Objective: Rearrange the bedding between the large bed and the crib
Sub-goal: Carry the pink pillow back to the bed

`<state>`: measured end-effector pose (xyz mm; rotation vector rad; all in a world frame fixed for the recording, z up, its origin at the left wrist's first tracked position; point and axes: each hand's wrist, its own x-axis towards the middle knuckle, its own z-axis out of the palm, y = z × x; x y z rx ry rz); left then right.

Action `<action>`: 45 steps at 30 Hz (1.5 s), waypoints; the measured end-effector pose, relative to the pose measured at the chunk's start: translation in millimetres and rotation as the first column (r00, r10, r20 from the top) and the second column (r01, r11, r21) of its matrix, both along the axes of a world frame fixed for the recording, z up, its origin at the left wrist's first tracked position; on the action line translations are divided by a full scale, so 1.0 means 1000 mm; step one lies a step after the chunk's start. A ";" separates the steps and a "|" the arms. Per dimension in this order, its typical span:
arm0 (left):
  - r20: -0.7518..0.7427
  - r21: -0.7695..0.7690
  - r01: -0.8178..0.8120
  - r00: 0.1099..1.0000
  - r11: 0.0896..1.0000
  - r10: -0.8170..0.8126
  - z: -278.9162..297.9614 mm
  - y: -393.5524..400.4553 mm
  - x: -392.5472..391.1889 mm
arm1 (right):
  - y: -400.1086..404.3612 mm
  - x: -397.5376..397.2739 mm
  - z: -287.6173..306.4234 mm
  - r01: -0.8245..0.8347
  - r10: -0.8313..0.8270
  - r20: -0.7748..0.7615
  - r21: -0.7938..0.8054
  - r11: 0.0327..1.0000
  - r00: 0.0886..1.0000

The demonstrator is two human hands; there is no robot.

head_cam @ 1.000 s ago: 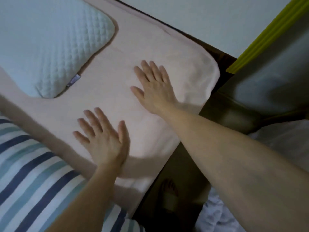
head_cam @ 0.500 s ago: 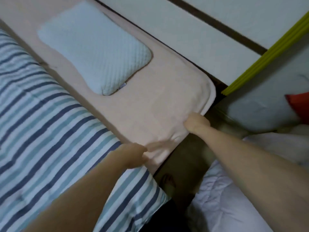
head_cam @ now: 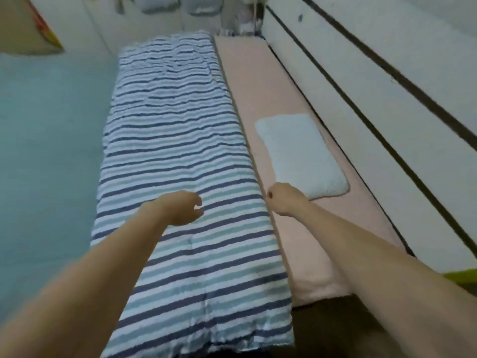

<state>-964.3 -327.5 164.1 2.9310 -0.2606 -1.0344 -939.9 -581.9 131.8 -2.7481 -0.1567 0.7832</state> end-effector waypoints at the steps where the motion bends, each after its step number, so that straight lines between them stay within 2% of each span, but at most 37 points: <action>1: 0.027 -0.007 -0.063 0.998 0.998 0.063 0.010 0.022 -0.010 | 0.035 0.012 0.010 -0.096 0.095 0.012 0.011 0.995 0.995; 6: 0.083 -0.028 -0.375 0.923 0.927 0.376 0.048 0.134 -0.083 | 0.221 0.010 0.050 -0.471 0.470 0.073 0.011 0.882 0.880; 9: 0.097 -0.006 -0.574 0.815 0.819 0.571 0.064 0.209 -0.157 | 0.334 -0.034 0.067 -0.680 0.675 0.116 0.002 0.733 0.728; 11: 0.119 0.000 -0.709 0.700 0.705 0.704 0.074 0.262 -0.226 | 0.412 -0.083 0.078 -0.810 0.804 0.151 -0.032 0.585 0.575; 12: 0.122 -0.005 -0.732 0.676 0.681 0.727 0.075 0.274 -0.239 | 0.425 -0.092 0.080 -0.823 0.818 0.150 -0.043 0.566 0.555; 14: 0.146 -0.017 -0.836 0.541 0.549 0.828 0.083 0.323 -0.322 | 0.501 -0.154 0.086 -0.901 0.890 0.182 -0.039 0.432 0.418; 15: 0.137 -0.020 -0.859 0.504 0.511 0.853 0.083 0.334 -0.340 | 0.515 -0.168 0.088 -0.913 0.900 0.188 -0.043 0.407 0.392; 16: 0.156 -0.016 -0.899 0.429 0.437 0.890 0.085 0.359 -0.395 | 0.558 -0.214 0.091 -0.948 0.931 0.203 -0.043 0.317 0.302; 18: 0.173 0.003 -0.938 0.341 0.346 0.924 0.084 0.388 -0.464 | 0.606 -0.272 0.095 -0.971 0.954 0.200 -0.044 0.235 0.222; 19: 0.192 0.023 -0.963 0.268 0.269 0.944 0.089 0.405 -0.515 | 0.641 -0.317 0.095 -0.988 0.965 0.221 -0.036 0.150 0.139; 21: 0.176 0.046 -0.989 0.146 0.141 0.974 0.091 0.419 -0.570 | 0.669 -0.369 0.099 -0.997 0.979 0.196 -0.041 0.058 0.048; 26: 0.154 0.038 -0.961 -0.264 -0.273 0.952 0.092 0.453 -0.751 | 0.754 -0.534 0.093 -0.980 0.968 0.155 -0.033 -0.197 -0.199; 29: 0.125 0.022 -0.897 -0.436 -0.442 0.891 0.086 0.463 -0.835 | 0.800 -0.609 0.090 -0.957 0.948 0.133 -0.033 -0.287 -0.289; 33: 0.084 0.069 -0.827 -0.552 -0.558 0.830 0.064 0.488 -0.909 | 0.870 -0.686 0.081 -0.937 0.931 0.127 0.030 -0.349 -0.342; 35: 0.057 0.071 -0.800 -0.594 -0.596 0.803 0.055 0.504 -0.931 | 0.904 -0.711 0.071 -0.936 0.935 0.117 0.076 -0.345 -0.335; 39: 0.029 -0.040 -0.711 -0.703 -0.702 0.711 0.026 0.581 -0.982 | 1.013 -0.779 0.034 -0.923 0.930 0.076 0.117 -0.366 -0.359; 45: -0.001 -0.228 -0.551 -0.824 -0.803 0.566 0.001 0.714 -1.037 | 1.155 -0.876 0.025 -0.897 0.900 0.083 0.087 -0.434 -0.427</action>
